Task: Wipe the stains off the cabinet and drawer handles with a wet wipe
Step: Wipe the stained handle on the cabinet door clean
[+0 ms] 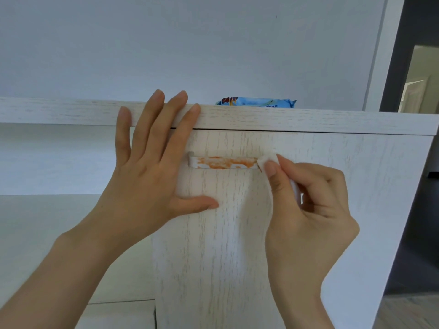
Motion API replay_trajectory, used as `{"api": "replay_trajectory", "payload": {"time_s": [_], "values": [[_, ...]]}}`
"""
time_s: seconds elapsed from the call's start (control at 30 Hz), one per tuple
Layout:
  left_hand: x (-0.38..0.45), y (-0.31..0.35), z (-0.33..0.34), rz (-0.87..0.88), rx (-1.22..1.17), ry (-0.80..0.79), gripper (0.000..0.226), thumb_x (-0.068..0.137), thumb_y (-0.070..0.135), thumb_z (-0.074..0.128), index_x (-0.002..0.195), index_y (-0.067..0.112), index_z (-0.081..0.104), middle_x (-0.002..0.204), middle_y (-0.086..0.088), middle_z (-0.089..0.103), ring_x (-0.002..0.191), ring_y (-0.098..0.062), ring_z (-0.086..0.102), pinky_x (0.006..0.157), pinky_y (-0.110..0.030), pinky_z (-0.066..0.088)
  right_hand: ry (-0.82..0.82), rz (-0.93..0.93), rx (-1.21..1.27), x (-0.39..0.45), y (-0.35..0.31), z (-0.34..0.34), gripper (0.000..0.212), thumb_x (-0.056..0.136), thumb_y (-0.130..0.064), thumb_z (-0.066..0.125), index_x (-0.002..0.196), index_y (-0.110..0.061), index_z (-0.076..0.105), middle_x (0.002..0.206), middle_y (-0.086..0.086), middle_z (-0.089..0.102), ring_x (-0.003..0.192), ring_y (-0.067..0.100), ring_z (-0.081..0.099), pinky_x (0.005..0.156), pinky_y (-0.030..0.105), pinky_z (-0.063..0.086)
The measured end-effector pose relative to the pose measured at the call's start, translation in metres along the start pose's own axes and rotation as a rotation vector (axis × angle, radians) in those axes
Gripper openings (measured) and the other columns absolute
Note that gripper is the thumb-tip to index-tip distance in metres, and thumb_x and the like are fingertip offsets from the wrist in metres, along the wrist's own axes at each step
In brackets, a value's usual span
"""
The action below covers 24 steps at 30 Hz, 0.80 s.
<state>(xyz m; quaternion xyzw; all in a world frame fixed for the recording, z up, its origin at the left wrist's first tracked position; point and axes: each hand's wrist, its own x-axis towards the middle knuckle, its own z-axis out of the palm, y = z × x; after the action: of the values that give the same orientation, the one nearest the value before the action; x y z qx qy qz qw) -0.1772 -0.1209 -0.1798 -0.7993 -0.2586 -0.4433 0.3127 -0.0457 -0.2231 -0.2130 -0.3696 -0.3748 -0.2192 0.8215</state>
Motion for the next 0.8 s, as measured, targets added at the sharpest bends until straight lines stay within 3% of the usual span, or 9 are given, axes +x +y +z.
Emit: {"api": "replay_trajectory", "payload": {"time_s": [0.4,0.6,0.8], "values": [[0.0,0.001,0.003,0.007,0.014,0.034,0.114,0.069,0.083,0.042,0.149,0.007,0.015,0.155,-0.012,0.012,0.144,-0.029,0.002,0.115,-0.044,-0.012,0.025,-0.027,-0.033,-0.009,0.002,0.004,0.019,0.076,-0.007,0.074,0.088,-0.021,0.067,0.083,-0.005,0.059,0.077,-0.003,0.057,0.066,0.007,0.04],[-0.002,0.0,0.004,0.023,0.063,0.034,0.113,0.072,0.082,0.039,0.151,0.007,0.012,0.157,-0.014,0.008,0.146,-0.029,-0.001,0.115,-0.047,-0.009,0.134,0.077,0.02,0.005,-0.008,-0.009,0.009,0.08,-0.019,0.072,0.084,-0.026,0.068,0.084,-0.008,0.061,0.077,-0.001,0.059,0.068,0.009,0.043],[-0.008,0.001,0.01,0.013,0.075,0.069,0.107,0.077,0.077,0.038,0.151,0.005,0.011,0.157,-0.014,0.007,0.146,-0.023,-0.006,0.116,-0.047,-0.01,0.023,0.037,-0.042,-0.004,-0.012,-0.003,0.01,0.077,-0.019,0.071,0.085,-0.023,0.068,0.085,-0.005,0.061,0.079,-0.003,0.058,0.072,0.008,0.044]]}}
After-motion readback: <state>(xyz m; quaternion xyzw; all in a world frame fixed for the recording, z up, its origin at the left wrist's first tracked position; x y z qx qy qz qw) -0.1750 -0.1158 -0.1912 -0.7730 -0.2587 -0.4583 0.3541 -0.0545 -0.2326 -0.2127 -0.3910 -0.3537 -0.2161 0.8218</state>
